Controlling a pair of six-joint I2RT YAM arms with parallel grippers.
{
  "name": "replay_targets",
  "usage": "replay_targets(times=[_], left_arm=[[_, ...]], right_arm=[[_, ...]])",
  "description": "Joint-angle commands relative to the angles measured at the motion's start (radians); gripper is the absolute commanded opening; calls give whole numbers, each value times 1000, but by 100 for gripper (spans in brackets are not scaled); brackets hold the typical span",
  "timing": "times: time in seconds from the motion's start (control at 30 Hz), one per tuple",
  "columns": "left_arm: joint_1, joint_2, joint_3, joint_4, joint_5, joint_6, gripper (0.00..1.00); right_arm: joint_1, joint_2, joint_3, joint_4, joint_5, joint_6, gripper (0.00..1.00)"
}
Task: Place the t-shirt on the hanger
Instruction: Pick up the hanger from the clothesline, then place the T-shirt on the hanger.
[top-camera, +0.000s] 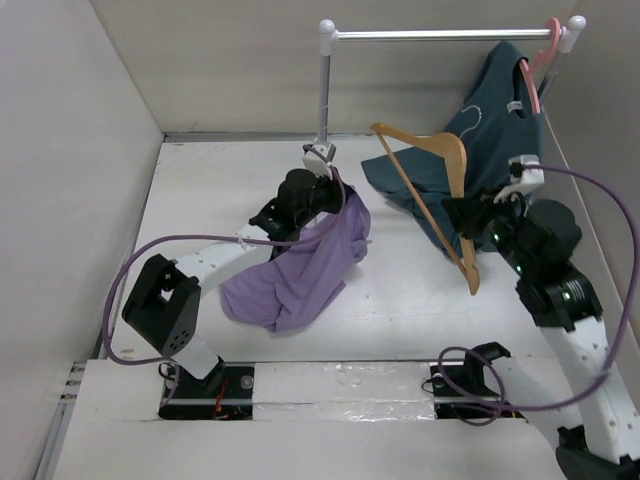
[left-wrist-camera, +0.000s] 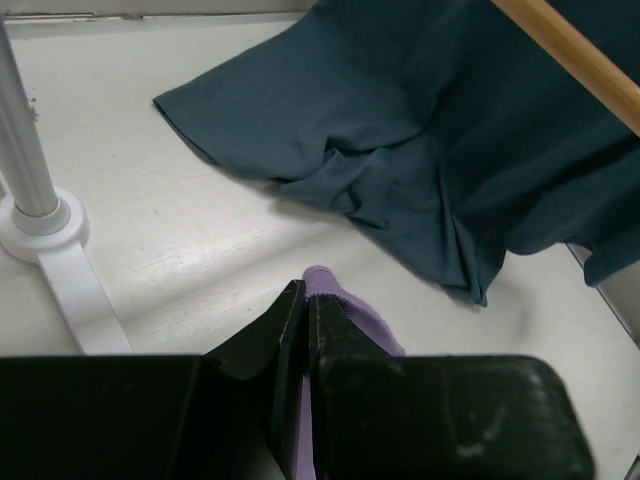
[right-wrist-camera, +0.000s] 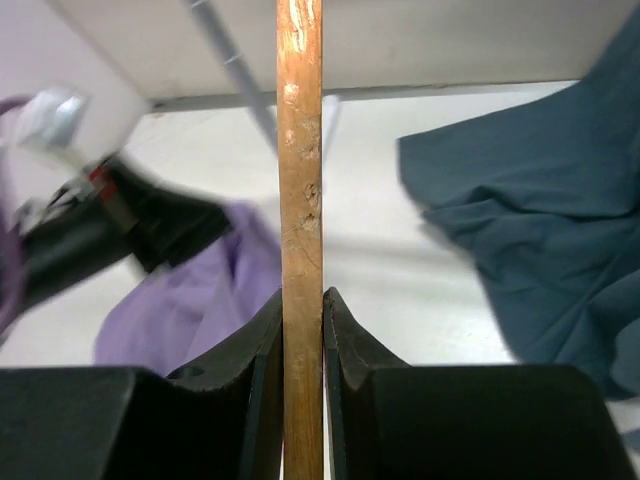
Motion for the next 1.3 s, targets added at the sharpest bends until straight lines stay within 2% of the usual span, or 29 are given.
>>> replay_targets(times=[0.0,0.17,0.5,0.67,0.93,1.07,1.27], left_arm=[[34,2,71,36,56,-18,0],[77,27,116,11,76,-21,0],[77,18,185,-58,52,-4,0],[77,-8,178,-58,55,-7,0],[105,-2,200,-84,1,21,0],[116,-10,220,-92,19,21,0],[116,-34,191,-78,52,4,0]], right_arm=[[46,-149,-4,-94,-34,28,0],[65,-248,-74,-178,-186,88,0],[65,-295,-108,-240,-278,93,0],[65,-302,-137,-218,-293,105,0],[65,-311,42,-369,-214,45,0],[65,-320,7,-372,-255,59,0],[65,-315,-67,-291,-290,85,0]])
